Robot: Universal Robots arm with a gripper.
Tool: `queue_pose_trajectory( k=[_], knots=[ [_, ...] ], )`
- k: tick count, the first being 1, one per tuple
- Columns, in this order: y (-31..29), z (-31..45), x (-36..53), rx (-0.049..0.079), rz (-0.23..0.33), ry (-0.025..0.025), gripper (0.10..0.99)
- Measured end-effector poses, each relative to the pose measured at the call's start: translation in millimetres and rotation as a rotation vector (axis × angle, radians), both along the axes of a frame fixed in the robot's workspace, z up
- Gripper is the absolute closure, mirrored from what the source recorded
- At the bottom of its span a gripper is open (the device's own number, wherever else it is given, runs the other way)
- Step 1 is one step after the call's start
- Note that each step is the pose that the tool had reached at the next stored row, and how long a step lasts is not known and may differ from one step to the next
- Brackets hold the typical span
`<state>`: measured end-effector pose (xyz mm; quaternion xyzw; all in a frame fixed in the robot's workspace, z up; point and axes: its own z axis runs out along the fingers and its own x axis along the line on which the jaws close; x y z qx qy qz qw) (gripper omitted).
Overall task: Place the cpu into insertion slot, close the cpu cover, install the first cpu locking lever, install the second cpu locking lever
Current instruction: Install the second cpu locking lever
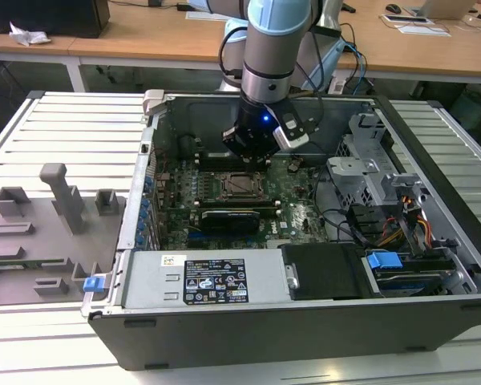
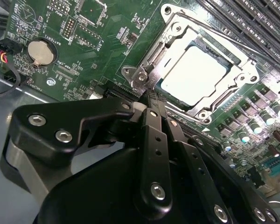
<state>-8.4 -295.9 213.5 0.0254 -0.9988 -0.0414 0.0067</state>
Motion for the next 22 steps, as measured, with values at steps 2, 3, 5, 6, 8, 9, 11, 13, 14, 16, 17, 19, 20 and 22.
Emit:
queue_pose_trajectory(
  k=[2, 3, 5, 6, 8, 9, 11, 13, 14, 16, 17, 19, 20, 22],
  knots=[
    [-0.1, 0.7, 0.0, 0.0, 0.0, 0.0, 0.98],
    [-0.1, 1.6, 0.0, 0.0, 0.0, -0.0001, 0.98],
    [-0.1, 5.4, 0.1, 0.0, 0.0, -0.0001, 0.98],
    [-0.1, 7.0, 0.1, 0.0, 0.0, -0.0001, 0.98],
    [-0.1, 9.4, 0.1, 0.0, -0.001, -0.0001, 0.98],
    [-0.1, 10.0, 0.1, 0.0, -0.001, -0.0001, 0.98],
    [-0.1, 12.5, 0.1, 0.0, -0.001, -0.0001, 0.98],
    [-0.1, 14.4, 0.1, 0.0, -0.001, -0.0001, 0.98],
    [-0.1, 16.7, 0.1, 0.0, -0.002, -0.0001, 0.98],
    [-0.1, 18.7, 0.0, 0.0, -0.002, -0.0001, 0.98],
    [-0.3, 19.2, 0.1, 0.0, -0.002, -0.0001, 0.98],
    [-1.3, 19.2, 0.1, 0.0, -0.002, -0.0001, 0.98],
    [-1.8, 19.2, 0.1, 0.0, -0.002, -0.0001, 0.98],
    [-4.1, 19.2, 0.1, 0.0, -0.002, -0.0001, 0.98]
  ],
)
